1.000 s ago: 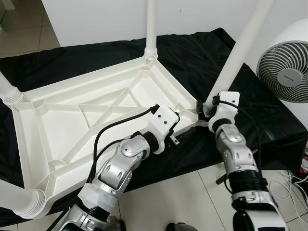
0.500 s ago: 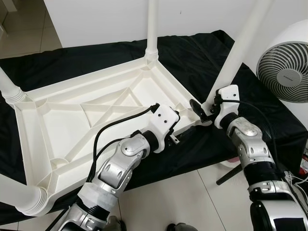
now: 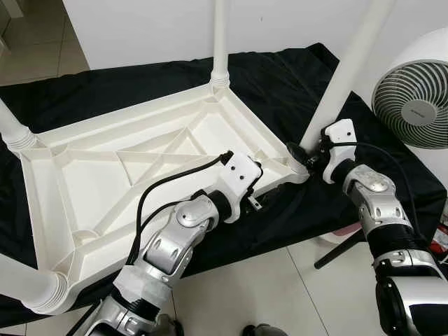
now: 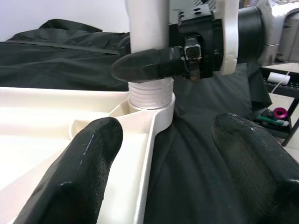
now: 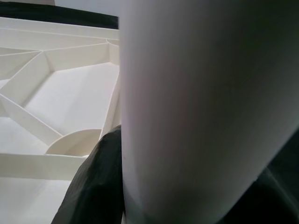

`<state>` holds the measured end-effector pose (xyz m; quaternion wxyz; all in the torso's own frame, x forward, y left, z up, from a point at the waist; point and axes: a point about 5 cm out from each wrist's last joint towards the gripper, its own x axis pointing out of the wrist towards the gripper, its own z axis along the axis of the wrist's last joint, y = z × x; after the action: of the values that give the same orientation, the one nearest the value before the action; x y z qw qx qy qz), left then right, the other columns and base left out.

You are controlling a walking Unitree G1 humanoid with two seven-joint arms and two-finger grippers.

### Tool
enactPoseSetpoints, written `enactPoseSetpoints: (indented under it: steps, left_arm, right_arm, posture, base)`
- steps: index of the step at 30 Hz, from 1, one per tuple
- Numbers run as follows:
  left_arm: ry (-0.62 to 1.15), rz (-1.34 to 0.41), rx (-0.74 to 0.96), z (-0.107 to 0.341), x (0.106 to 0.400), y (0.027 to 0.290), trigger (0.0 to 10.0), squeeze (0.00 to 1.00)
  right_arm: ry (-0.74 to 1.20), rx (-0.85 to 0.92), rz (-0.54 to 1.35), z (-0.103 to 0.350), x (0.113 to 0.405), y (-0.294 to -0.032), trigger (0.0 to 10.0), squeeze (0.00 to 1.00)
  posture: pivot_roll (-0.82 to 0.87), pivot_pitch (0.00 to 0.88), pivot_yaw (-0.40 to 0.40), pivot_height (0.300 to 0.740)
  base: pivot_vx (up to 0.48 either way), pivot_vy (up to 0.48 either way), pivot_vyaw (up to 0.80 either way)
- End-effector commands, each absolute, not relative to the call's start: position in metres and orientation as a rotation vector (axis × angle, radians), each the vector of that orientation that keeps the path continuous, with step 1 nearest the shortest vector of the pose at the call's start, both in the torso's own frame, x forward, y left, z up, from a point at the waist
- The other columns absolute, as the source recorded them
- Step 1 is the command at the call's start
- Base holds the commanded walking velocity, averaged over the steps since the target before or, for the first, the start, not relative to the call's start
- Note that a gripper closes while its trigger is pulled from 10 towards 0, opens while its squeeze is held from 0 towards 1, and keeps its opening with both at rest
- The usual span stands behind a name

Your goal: Building children table

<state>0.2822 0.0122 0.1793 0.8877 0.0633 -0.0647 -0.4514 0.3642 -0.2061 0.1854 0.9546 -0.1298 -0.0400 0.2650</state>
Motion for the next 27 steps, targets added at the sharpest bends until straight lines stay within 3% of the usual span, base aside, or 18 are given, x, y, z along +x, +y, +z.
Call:
enactPoseSetpoints:
  steps: [1,5,6,7,16,21,27]
  left_arm:
    - [-0.113,-0.990,0.144,0.175,0.279,0.010,10.0,0.00]
    - [-0.112,-0.995,0.145,0.174,0.278,0.009,10.0,0.00]
    - [-0.112,-0.996,0.145,0.174,0.278,0.009,10.0,0.00]
    - [-0.112,-0.997,0.145,0.174,0.278,0.009,10.0,0.00]
    - [-0.110,-0.998,0.145,0.174,0.277,0.009,10.0,0.00]
    - [-0.108,-0.999,0.145,0.173,0.276,0.009,10.0,0.00]
    - [-0.103,-1.001,0.144,0.173,0.276,0.010,10.0,0.00]
  right_arm:
    - [-0.055,-0.287,0.563,0.177,0.361,-0.206,0.0,0.00]
    - [-0.064,-0.256,0.533,0.178,0.362,-0.208,0.0,0.00]
    - [-0.064,-0.246,0.516,0.178,0.363,-0.208,8.1,0.00]
    - [-0.060,-0.235,0.507,0.177,0.363,-0.207,10.0,0.00]
    - [-0.056,-0.170,0.413,0.175,0.363,-0.194,10.0,0.00]
    - [-0.049,-0.050,0.211,0.173,0.363,-0.183,10.0,0.00]
    - [-0.060,-0.028,-0.019,0.168,0.356,-0.168,10.0,0.00]
  posture:
    - [-0.09,0.113,0.034,0.740]
    - [-0.09,0.114,0.034,0.740]
    - [-0.09,0.115,0.035,0.740]
    - [-0.09,0.115,0.035,0.740]
    - [-0.09,0.116,0.034,0.740]
    - [-0.09,0.120,0.033,0.740]
    - [-0.09,0.117,0.035,0.740]
  base:
    - [0.000,0.000,0.00]
    - [0.000,0.000,0.00]
    - [0.000,0.000,0.00]
    - [0.000,0.000,0.00]
    - [0.000,0.000,0.00]
    - [0.000,0.000,0.00]
    - [0.000,0.000,0.00]
